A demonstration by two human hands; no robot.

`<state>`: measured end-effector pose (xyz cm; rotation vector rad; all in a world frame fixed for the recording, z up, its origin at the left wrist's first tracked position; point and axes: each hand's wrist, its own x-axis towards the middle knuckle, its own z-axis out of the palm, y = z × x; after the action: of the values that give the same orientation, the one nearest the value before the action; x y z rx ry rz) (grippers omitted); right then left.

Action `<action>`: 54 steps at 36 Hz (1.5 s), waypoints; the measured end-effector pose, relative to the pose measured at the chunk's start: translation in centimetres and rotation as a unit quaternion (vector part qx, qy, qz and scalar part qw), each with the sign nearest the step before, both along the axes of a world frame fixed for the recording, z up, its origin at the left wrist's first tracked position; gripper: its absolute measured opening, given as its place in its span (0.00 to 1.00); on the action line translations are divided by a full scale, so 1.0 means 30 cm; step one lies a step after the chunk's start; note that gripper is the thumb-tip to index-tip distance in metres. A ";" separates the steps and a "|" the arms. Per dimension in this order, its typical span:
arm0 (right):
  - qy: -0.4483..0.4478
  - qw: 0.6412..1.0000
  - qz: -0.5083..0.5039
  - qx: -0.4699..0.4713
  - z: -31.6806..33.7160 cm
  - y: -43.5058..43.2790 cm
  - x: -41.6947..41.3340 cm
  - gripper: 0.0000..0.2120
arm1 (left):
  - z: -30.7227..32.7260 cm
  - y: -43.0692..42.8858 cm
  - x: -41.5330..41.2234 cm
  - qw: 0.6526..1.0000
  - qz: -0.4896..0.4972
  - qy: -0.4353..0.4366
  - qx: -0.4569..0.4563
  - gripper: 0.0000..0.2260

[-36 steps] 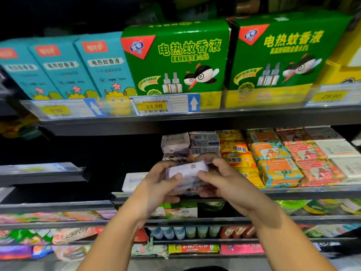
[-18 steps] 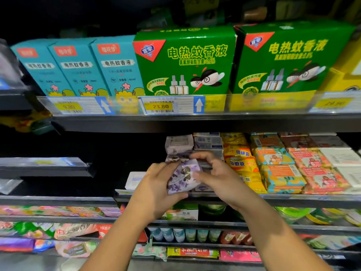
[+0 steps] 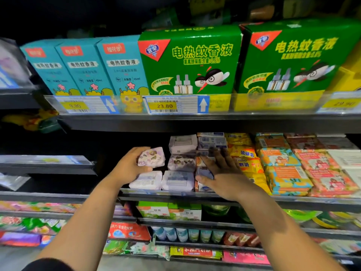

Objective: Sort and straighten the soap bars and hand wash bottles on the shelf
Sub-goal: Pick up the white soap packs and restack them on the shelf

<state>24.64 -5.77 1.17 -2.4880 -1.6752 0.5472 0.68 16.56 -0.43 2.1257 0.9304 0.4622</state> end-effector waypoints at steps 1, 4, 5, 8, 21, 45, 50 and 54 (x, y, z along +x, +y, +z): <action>-0.004 1.000 -0.001 -0.001 0.000 0.001 -0.001 0.37 | -0.008 0.007 0.002 1.000 -0.009 0.015 -0.005 0.27; -0.008 1.000 0.001 -0.006 0.006 0.001 -0.005 0.36 | -0.009 0.012 0.018 0.999 -0.002 0.040 -0.022 0.15; -0.007 1.000 0.002 -0.006 0.009 -0.001 -0.007 0.36 | -0.005 0.011 0.025 0.998 0.009 0.053 -0.015 0.13; -0.005 1.000 0.003 -0.012 0.025 -0.010 -0.014 0.36 | 0.005 0.000 0.042 0.985 0.010 0.158 0.068 0.14; -0.080 0.997 -0.005 0.015 0.137 0.135 -0.042 0.30 | -0.040 -0.179 0.090 0.923 0.012 0.340 0.179 0.40; -0.017 0.987 0.019 0.161 -0.001 0.295 -0.004 0.38 | -0.057 -0.205 0.070 0.939 0.015 0.250 0.237 0.36; 0.013 0.984 0.018 0.178 0.018 0.277 -0.007 0.37 | -0.054 -0.199 0.064 0.947 0.013 0.232 0.222 0.42; 0.021 0.972 0.065 0.224 0.027 0.268 -0.010 0.37 | -0.048 -0.191 0.069 0.949 0.011 0.236 0.209 0.38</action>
<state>24.35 2.26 1.98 -2.0456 -1.7232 0.1978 2.73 10.84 -1.88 2.6865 1.2023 0.1649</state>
